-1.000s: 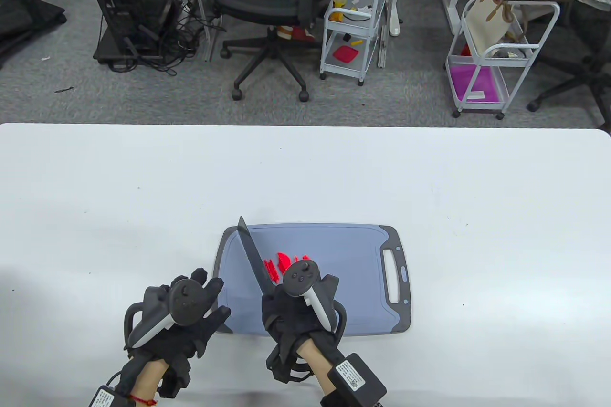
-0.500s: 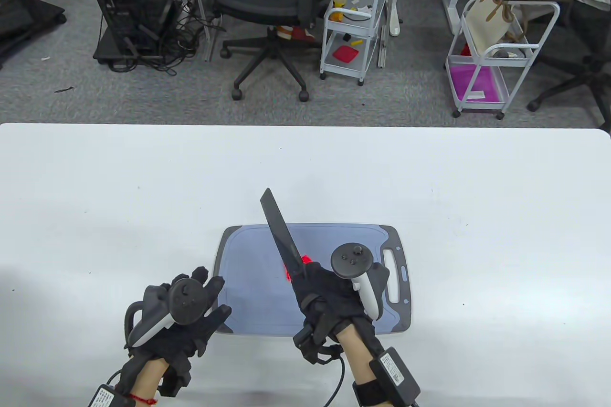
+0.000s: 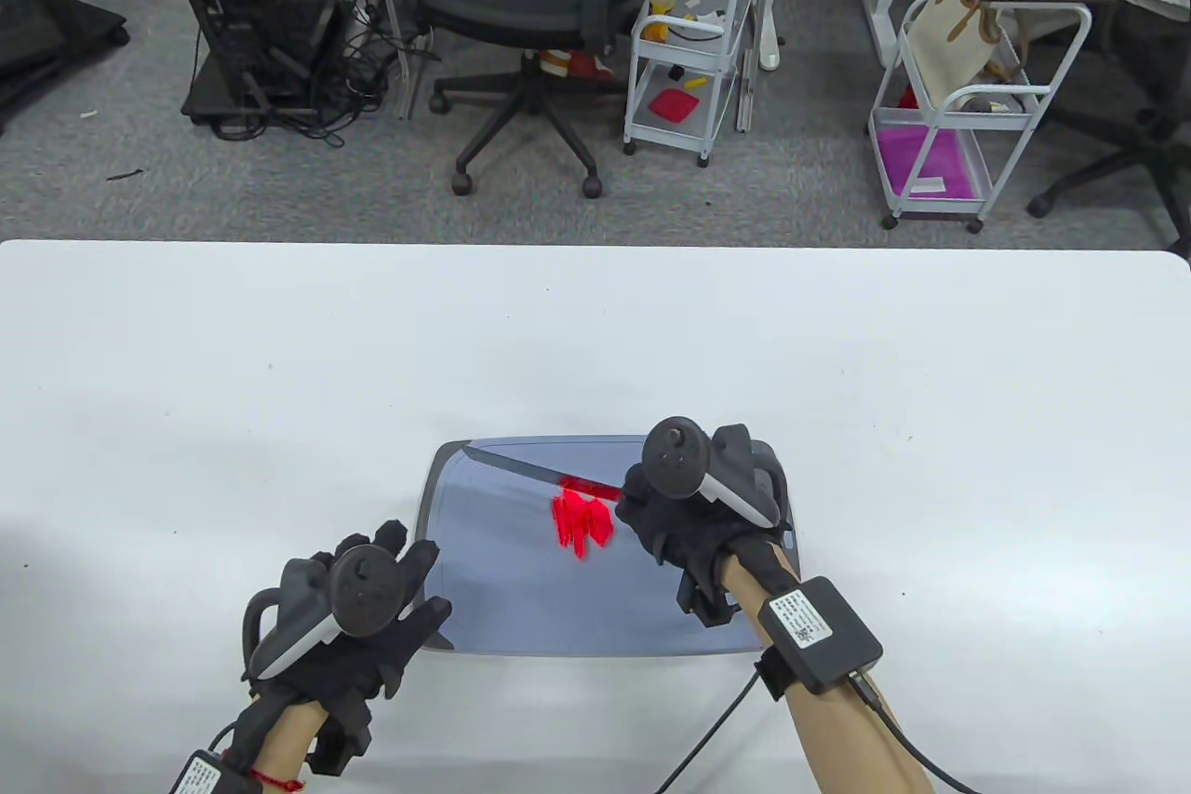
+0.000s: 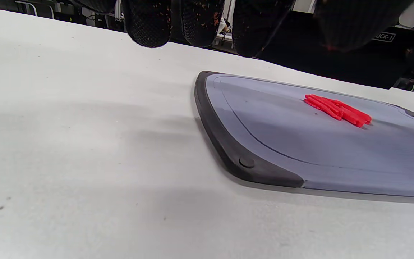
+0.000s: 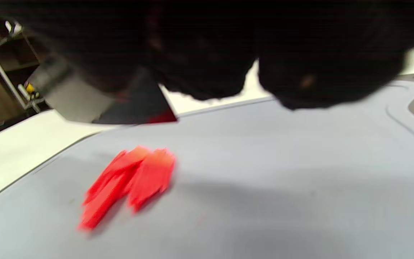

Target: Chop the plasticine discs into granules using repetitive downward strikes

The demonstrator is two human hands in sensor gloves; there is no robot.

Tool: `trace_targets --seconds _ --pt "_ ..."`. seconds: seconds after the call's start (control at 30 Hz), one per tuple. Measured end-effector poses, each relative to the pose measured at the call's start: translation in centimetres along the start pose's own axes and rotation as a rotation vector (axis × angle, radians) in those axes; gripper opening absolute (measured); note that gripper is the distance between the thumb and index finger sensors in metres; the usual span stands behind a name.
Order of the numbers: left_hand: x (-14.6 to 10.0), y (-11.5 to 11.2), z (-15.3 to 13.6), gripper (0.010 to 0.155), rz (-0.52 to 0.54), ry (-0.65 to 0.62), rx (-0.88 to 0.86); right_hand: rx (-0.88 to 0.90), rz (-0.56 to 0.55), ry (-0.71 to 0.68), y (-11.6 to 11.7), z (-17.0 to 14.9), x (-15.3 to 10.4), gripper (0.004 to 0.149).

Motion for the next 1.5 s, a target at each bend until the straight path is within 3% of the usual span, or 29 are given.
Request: trace_targets --seconds 0.17,0.33,0.63,0.73,0.8,0.97,1.07,1.3,1.5 --pt "0.1 0.1 -0.3 0.072 -0.002 0.014 -0.011 -0.097 -0.033 -0.070 -0.2 -0.5 1.8 0.057" --pt "0.2 0.1 -0.5 0.072 -0.001 0.031 -0.016 -0.099 0.021 -0.102 0.4 -0.2 3.2 0.060" --pt "0.3 -0.1 -0.5 0.072 -0.014 0.035 -0.019 -0.224 0.007 -0.128 2.2 0.2 3.8 0.068" --pt "0.3 -0.1 -0.4 0.072 -0.019 0.029 -0.022 -0.187 0.008 -0.103 3.3 -0.8 4.0 0.069" --pt "0.4 -0.1 -0.4 0.072 -0.022 0.026 -0.025 -0.096 -0.059 -0.115 3.7 -1.4 3.8 0.070" --pt "0.4 -0.2 -0.5 0.072 -0.021 0.030 -0.019 -0.204 -0.024 -0.077 3.2 -0.6 3.2 0.070" --pt "0.4 -0.1 -0.6 0.072 -0.021 0.030 -0.020 -0.269 -0.001 -0.057 1.7 -0.8 3.1 0.070" --pt "0.4 0.0 -0.5 0.072 -0.017 0.026 -0.023 -0.163 -0.097 -0.110 -1.4 0.3 2.2 0.070" --pt "0.2 0.0 -0.5 0.072 -0.010 0.025 -0.021 -0.283 -0.045 -0.148 0.4 1.7 2.4 0.070"
Point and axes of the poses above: the tracker on the back of each hand, its own z axis roughly to the thumb side, its own x axis roughly from the wrist to the fingertips, y = z × x, the point moved 1 cm from there along x, roughly from the wrist to the fingertips, and after that the axes turned 8 degrees about y, right-handed, at the moved point
